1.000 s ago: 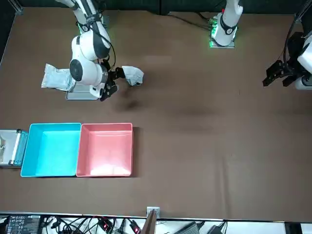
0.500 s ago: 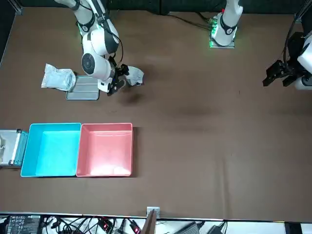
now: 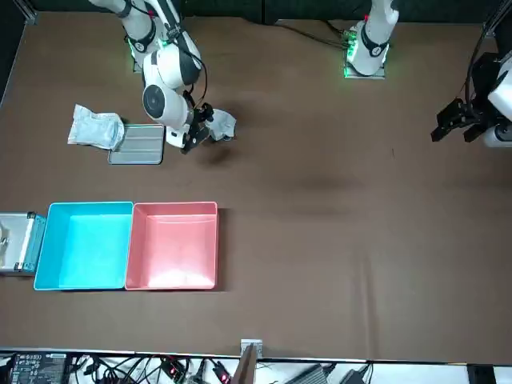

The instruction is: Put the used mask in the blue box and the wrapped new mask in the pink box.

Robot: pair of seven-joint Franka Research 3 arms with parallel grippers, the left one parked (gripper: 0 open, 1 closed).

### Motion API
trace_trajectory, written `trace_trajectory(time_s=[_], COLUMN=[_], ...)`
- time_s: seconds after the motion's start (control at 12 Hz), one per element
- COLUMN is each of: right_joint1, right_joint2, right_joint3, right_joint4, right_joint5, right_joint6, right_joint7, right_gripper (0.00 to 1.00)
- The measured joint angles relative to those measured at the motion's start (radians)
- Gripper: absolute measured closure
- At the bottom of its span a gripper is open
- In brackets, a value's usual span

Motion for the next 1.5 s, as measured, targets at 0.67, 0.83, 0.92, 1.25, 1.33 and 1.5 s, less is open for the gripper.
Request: trace_trajectory(time_s=[0.67,0.83,0.92,1.25,1.33,1.5], right_joint1=[0.013,0.014,0.014,0.014,0.014,0.014], right_joint2=[0.027,0.037,0.038,0.039,0.039,0.037], right_joint3=[0.0,0.0,0.0,0.0,-0.001,-0.002], right_joint4=[-0.002,-0.002,-0.002,0.0,0.003,0.01], right_joint5=[0.0,0.0,0.0,0.0,0.0,0.001], right_joint6=[0.031,0.039,0.041,0.046,0.046,0.046], right_joint7=[0.0,0.0,0.0,0.0,0.001,0.004], right_gripper=[0.24,0.49,0.53,0.82,0.95,0.98])
